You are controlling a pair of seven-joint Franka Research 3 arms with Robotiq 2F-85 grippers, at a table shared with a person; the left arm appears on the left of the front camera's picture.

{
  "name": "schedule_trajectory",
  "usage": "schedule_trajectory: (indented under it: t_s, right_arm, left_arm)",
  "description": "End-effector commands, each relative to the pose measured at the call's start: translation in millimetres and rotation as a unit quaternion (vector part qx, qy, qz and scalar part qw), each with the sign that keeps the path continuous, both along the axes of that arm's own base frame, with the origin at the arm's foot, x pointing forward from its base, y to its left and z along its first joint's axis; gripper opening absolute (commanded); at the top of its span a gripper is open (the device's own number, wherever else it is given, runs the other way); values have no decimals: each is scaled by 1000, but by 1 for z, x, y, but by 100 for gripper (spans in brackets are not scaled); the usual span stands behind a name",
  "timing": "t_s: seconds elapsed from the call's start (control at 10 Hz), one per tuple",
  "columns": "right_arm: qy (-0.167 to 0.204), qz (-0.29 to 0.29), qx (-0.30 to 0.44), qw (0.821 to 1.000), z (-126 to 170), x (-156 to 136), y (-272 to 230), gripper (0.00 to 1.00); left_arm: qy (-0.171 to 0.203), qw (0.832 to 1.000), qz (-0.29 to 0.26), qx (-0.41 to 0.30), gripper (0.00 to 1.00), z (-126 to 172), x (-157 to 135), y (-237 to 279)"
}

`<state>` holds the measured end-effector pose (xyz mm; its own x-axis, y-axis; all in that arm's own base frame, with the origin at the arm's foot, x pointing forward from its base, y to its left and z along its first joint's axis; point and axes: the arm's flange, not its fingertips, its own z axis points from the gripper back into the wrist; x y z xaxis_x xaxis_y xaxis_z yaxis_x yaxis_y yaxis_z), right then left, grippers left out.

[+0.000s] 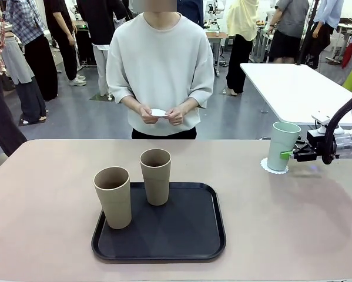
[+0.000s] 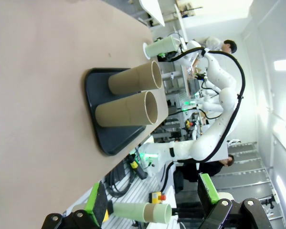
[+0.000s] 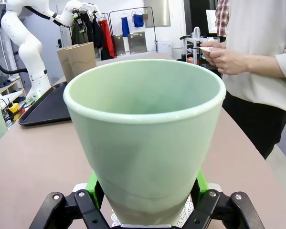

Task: Place coasters on the table and set cups on them.
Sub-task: Pick up one Reusable plastic cup and place it on a coaster set by the human.

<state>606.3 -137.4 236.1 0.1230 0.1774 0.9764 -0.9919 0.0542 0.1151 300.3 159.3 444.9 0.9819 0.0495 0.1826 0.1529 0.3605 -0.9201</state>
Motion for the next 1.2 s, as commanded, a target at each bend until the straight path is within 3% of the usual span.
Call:
schedule_trajectory:
  t_s: [0.0, 0.3, 0.6, 0.9, 1.1]
  right_arm:
    - [10, -5, -12, 1000, 1, 9, -1, 100]
    - [17, -11, -37, 999, 4, 6, -2, 100]
    - [71, -50, -130, 988, 26, -2, -26, 100]
    - [136, -89, -225, 961, 69, -20, -57, 100]
    - [116, -109, -216, 963, 96, -31, -66, 100]
  left_arm:
    - [-9, 1000, -1, -5, 100, 1, -1, 1]
    - [-9, 1000, -1, -5, 100, 1, -1, 1]
    - [-9, 1000, -1, -5, 100, 1, -1, 1]
    - [-9, 1000, -1, -5, 100, 1, -1, 1]
    - [-9, 1000, -1, -5, 100, 1, -1, 1]
